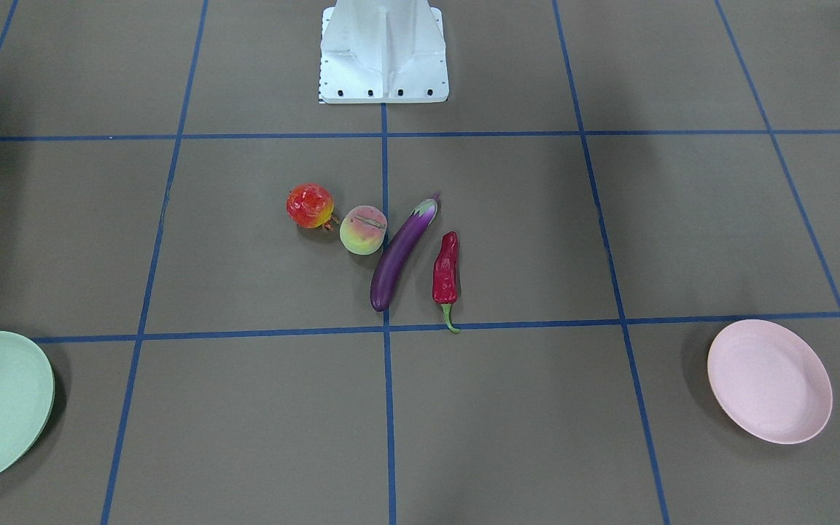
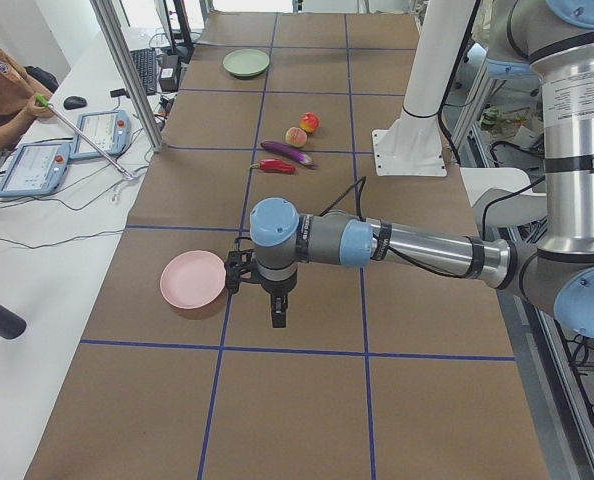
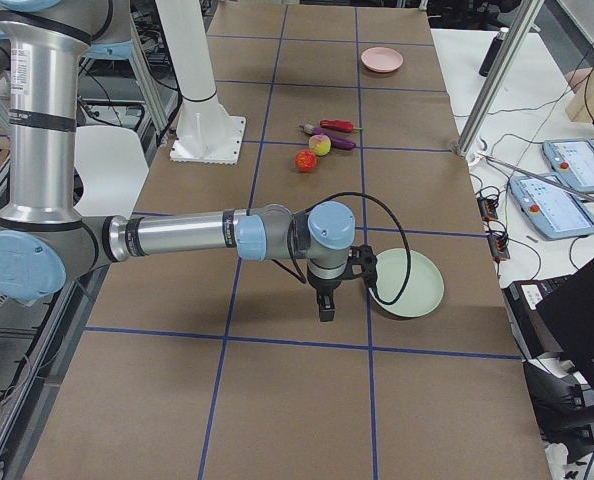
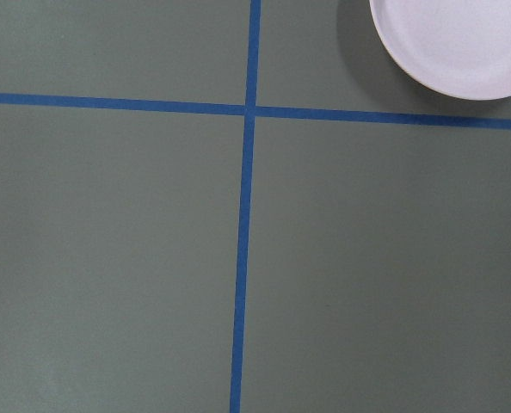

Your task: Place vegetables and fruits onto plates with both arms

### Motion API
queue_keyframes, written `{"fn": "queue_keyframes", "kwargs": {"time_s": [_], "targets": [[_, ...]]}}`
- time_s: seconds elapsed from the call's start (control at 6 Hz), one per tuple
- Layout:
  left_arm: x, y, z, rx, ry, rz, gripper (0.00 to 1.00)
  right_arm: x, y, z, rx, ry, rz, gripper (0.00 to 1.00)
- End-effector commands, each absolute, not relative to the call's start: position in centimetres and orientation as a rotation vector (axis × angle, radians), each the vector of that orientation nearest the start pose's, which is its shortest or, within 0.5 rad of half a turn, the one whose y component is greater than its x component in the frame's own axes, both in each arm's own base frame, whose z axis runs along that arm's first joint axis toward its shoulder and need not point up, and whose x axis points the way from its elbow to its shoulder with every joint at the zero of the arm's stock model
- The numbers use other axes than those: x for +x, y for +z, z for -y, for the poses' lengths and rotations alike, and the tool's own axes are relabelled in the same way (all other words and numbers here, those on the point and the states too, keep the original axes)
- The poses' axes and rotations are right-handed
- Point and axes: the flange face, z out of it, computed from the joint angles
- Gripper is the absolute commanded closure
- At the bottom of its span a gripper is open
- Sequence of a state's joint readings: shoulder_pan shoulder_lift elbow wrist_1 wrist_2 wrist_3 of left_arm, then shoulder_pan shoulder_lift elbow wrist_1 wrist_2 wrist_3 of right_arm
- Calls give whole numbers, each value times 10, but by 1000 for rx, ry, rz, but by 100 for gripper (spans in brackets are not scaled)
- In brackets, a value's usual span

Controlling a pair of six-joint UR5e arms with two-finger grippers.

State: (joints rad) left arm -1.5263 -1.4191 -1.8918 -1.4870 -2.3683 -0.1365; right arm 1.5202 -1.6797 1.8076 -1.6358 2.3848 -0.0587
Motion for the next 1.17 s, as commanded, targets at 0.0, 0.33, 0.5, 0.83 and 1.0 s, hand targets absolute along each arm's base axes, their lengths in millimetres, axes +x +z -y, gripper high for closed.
{"fn": "queue_keyframes", "kwargs": {"time_s": [0.0, 0.33, 0.5, 0.83, 1.0], "targets": [[-43, 569, 422, 27, -42, -802, 0, 38, 597, 450, 63, -128, 815, 0], [-44, 569, 418, 33, -38, -790, 0, 37, 596, 450, 63, -129, 815, 0], [-44, 569, 418, 33, -37, -792, 0, 37, 596, 450, 63, -131, 818, 0], [-42, 571, 420, 25, -41, -797, 0, 28, 586, 452, 70, -145, 878, 0], [-41, 572, 420, 24, -40, -800, 0, 13, 568, 455, 116, -192, 965, 0]]}}
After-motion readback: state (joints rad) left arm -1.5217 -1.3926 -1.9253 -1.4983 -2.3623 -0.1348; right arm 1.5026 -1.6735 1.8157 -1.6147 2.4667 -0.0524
